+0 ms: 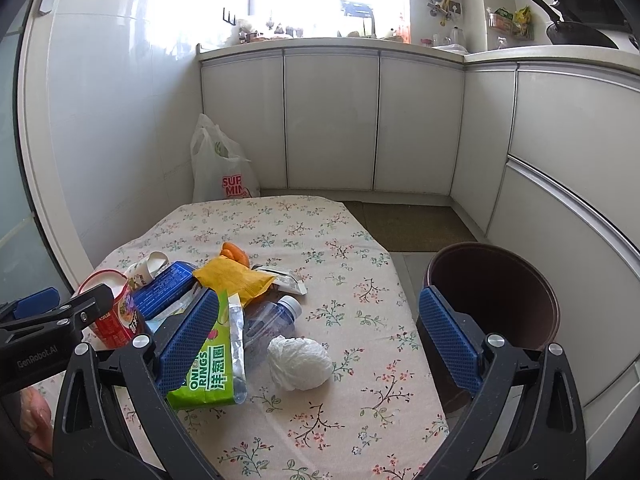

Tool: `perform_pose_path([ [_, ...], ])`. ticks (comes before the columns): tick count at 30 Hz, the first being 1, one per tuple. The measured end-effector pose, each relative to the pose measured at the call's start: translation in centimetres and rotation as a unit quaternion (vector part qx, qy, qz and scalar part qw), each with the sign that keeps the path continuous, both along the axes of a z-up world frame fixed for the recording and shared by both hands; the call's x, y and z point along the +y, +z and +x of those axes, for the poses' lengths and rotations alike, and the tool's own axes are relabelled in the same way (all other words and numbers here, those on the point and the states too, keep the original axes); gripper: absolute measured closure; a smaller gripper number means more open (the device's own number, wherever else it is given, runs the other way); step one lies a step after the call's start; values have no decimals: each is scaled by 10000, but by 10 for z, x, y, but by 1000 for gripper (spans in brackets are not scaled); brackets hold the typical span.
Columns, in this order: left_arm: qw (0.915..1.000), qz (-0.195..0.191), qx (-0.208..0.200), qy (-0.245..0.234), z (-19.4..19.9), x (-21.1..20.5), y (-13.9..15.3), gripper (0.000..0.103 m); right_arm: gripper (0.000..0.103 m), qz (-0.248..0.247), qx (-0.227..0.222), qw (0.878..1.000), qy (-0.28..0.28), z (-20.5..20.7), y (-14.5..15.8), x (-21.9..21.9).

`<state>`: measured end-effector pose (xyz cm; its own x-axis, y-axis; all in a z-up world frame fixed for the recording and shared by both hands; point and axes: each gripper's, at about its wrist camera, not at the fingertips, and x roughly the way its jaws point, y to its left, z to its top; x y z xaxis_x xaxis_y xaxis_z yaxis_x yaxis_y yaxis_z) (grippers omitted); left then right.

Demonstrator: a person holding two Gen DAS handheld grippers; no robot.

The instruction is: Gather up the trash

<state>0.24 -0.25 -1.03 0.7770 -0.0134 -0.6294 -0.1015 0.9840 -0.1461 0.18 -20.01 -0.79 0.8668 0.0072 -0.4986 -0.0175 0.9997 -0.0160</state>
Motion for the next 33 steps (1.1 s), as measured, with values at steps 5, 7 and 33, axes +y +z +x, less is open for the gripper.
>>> perform_pose_path([
  [5,9996,-107,261,80,6,5,-9,8,7,105,296,9995,-50,7,-5,-4],
  [7,9990,-161,400,130,8,8,-14,8,7,162,488,9987,-65,11,-9,-6],
  [33,9377,-2190,2646,-515,35,36,-112,7,7,1690,2170,9606,395,89,-13,-44],
])
